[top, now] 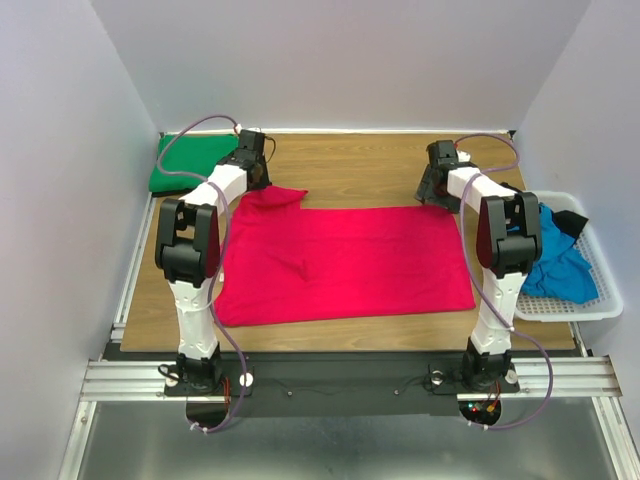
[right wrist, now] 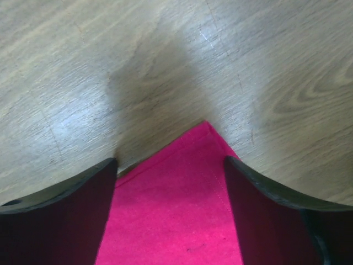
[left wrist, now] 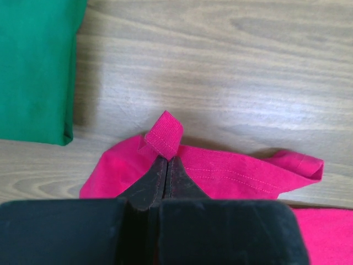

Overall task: Fold and stack the t-shirts
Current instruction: Fold the tshirt

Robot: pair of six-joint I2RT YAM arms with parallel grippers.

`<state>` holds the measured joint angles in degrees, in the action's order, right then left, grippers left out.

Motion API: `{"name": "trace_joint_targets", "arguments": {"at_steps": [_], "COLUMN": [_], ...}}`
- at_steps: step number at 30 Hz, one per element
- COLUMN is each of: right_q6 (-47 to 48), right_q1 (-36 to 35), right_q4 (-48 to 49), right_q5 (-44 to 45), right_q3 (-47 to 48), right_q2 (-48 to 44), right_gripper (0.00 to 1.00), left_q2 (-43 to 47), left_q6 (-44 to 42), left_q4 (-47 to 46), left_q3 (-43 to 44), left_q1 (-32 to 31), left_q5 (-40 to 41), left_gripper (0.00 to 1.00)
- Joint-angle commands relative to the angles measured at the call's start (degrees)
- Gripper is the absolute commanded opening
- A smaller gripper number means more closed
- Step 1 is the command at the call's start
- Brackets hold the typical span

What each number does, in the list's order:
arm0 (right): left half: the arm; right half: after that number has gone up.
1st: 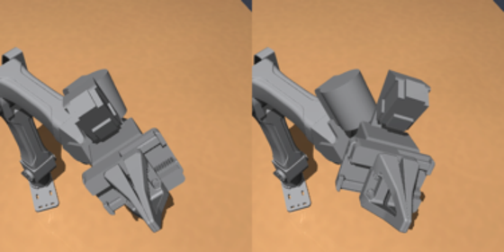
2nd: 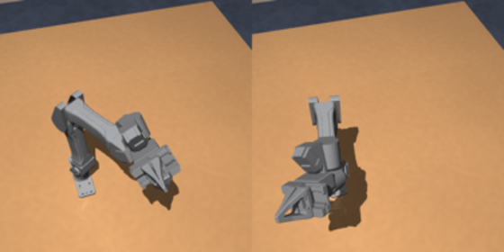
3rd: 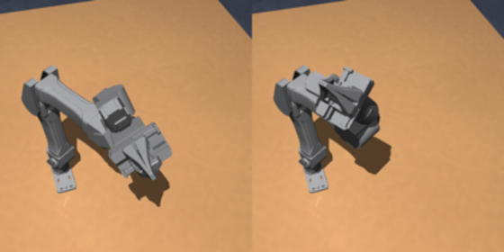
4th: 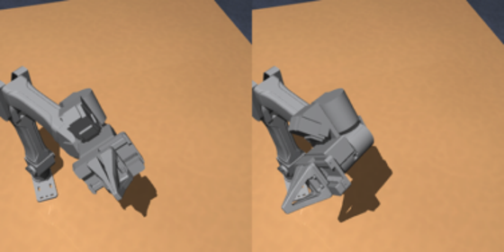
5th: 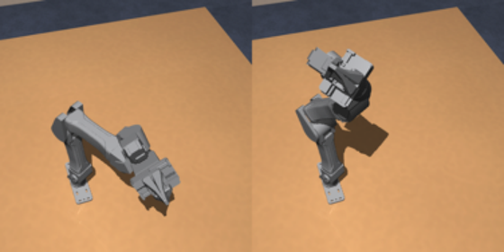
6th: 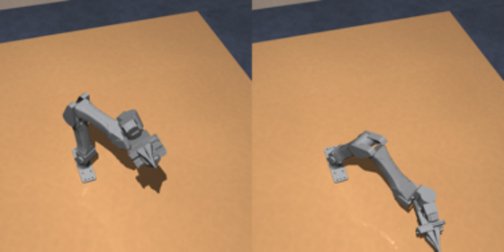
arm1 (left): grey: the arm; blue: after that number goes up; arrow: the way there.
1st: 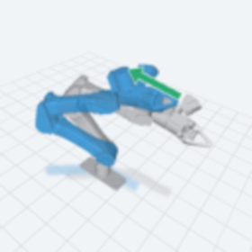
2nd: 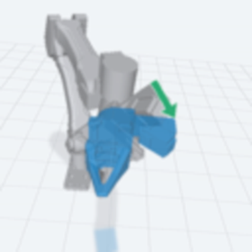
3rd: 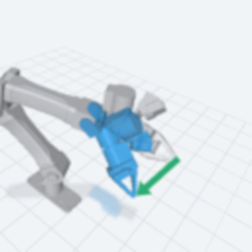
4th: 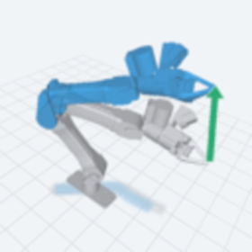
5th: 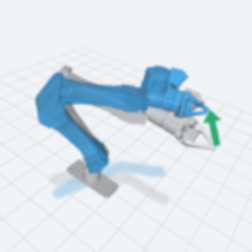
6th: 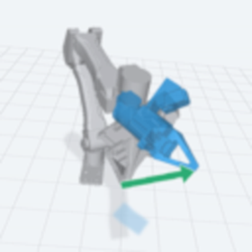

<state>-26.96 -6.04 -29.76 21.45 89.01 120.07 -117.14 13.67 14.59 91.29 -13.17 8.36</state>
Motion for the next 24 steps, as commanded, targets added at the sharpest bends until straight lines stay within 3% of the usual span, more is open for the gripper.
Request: {"name": "trace_joint_targets", "arguments": {"at_steps": [1, 13, 24], "right_q6": [-0.6, -0.1, 0.2], "right_q1": [0.2, 0.4, 0.5], "right_q4": [0.6, 0.6, 0.0], "right_q5": [1.7, 2.5, 4.4], "right_q3": [0.0, -0.2, -0.1], "right_q2": [-0.5, 0.9, 1.0], "right_gripper": [0.8, 0.68, 0.34], "left_q2": [4.8, 7.3, 8.4], "left_q6": [-0.7, -1.1, -0.8], "left_q4": [-3.4, -5.9, -6.5], "left_q3": [-2.1, -5.9, -6.6], "left_q1": [-0.5, -0.5, -0.5], "left_q5": [-1.1, -2.0, -2.2], "left_gripper": [0.0, 0.0, 0.0]}}
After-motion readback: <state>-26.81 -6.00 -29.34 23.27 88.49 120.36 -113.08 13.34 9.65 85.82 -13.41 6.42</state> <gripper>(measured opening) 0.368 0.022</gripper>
